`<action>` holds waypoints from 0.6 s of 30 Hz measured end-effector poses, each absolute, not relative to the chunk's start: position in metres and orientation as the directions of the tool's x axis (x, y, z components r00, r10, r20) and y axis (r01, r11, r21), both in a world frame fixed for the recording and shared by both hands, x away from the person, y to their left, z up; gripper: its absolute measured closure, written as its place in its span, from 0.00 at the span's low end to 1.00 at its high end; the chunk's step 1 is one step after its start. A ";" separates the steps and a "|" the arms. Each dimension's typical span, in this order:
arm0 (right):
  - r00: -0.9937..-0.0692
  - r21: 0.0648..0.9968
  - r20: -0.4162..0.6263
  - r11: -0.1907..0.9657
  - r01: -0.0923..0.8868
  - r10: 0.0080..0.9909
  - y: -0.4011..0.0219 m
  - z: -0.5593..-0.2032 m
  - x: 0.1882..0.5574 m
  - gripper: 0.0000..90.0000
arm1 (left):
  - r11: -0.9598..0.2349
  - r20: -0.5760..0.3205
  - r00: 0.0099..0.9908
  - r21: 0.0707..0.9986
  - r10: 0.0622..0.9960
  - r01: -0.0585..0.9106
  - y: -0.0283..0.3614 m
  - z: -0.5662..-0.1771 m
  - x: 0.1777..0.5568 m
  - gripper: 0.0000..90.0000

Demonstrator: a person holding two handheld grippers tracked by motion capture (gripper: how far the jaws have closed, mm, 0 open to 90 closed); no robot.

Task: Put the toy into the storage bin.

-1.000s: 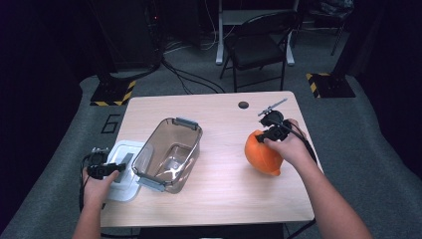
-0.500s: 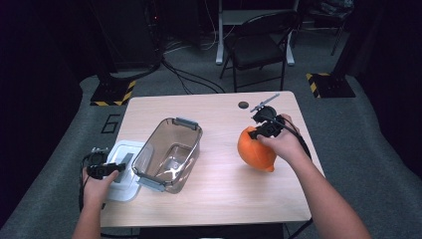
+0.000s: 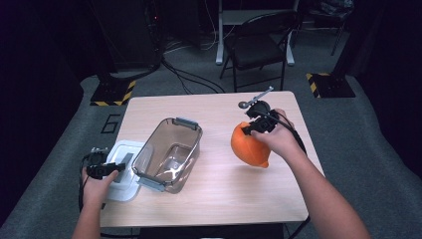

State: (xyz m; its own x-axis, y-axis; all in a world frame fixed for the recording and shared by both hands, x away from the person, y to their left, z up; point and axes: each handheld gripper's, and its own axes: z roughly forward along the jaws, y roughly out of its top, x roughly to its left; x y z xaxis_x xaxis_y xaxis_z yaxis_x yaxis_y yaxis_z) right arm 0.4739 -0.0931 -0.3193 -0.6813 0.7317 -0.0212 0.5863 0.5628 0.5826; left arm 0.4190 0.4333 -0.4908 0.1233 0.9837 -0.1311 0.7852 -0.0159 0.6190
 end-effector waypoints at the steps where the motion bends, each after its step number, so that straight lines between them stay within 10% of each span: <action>1: -0.677 0.588 -0.016 0.554 0.589 0.736 -0.091 -0.318 0.474 0.81 | -0.015 -0.131 0.122 0.618 0.984 0.786 0.433 -0.491 0.419 0.58; 18: -0.729 0.595 -0.018 0.593 0.542 0.685 -0.060 -0.294 0.476 0.81 | -0.007 -0.141 0.120 0.619 0.983 0.786 0.436 -0.490 0.419 0.58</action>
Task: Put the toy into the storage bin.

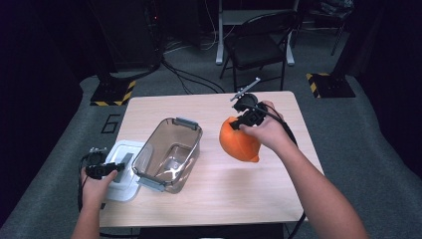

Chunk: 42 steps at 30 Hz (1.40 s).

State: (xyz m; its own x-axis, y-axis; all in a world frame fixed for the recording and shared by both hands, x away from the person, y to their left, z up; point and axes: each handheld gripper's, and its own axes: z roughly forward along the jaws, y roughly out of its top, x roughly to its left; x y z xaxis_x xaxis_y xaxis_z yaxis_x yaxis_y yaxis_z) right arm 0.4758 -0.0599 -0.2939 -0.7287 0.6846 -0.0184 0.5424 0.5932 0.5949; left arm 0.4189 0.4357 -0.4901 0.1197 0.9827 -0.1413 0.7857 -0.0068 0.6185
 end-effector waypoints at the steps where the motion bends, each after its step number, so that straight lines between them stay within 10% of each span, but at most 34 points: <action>1: -0.731 0.595 -0.017 0.594 0.541 0.682 -0.058 -0.292 0.475 0.81 | -0.008 -0.138 0.119 0.620 0.983 0.784 0.436 -0.490 0.419 0.57; 42: -0.843 0.637 -0.059 0.671 0.380 0.534 0.036 -0.250 0.472 0.81 | 0.015 -0.157 0.109 0.634 0.982 0.773 0.443 -0.489 0.416 0.58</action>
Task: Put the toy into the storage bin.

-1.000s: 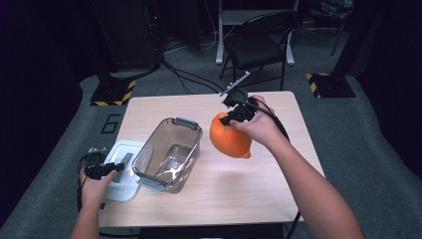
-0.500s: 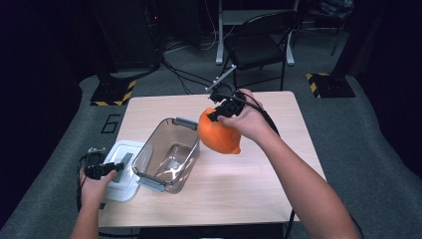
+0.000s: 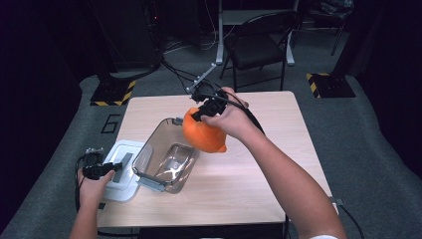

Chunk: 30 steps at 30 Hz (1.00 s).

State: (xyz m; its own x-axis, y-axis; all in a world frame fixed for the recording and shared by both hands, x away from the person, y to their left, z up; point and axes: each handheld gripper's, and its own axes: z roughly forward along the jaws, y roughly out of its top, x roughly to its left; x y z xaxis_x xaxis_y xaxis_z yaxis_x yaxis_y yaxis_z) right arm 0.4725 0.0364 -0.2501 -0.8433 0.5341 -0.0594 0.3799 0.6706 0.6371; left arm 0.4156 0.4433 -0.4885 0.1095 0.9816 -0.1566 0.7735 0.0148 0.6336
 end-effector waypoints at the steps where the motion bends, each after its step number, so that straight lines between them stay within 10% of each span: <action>1: -0.845 0.637 -0.060 0.672 0.377 0.531 0.039 -0.250 0.472 0.81 | 0.020 -0.158 0.105 0.634 0.982 0.773 0.443 -0.488 0.416 0.58; 30: -0.909 0.643 -0.057 0.712 0.284 0.414 0.104 -0.258 0.465 0.81 | 0.019 -0.160 0.108 0.636 0.981 0.771 0.444 -0.486 0.413 0.58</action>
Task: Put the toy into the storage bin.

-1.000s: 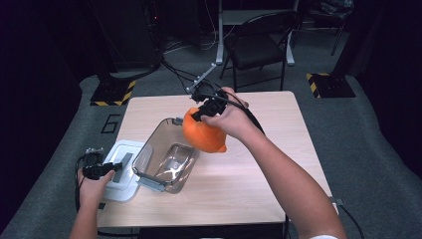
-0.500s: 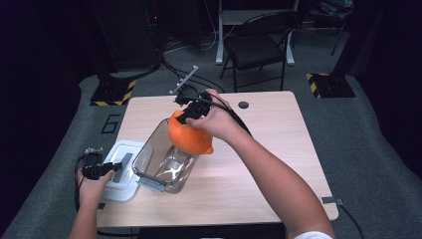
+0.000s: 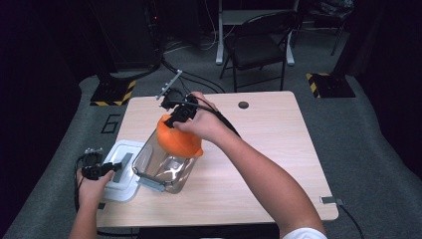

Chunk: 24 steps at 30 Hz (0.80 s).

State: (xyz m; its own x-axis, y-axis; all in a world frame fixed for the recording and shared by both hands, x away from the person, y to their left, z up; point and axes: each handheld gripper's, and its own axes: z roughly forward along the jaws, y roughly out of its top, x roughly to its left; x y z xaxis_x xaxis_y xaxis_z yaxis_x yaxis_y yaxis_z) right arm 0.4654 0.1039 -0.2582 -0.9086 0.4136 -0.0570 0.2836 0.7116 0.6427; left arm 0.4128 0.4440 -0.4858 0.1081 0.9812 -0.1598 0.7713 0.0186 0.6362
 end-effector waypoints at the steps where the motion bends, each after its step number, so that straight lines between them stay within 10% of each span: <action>1: -0.912 0.641 -0.057 0.715 0.278 0.406 0.106 -0.259 0.466 0.81 | 0.019 -0.158 0.107 0.640 0.982 0.768 0.444 -0.486 0.413 0.58; 24: -0.940 0.655 -0.028 0.717 0.240 0.340 0.138 -0.286 0.462 0.80 | 0.021 -0.156 0.100 0.630 0.983 0.776 0.446 -0.487 0.410 0.58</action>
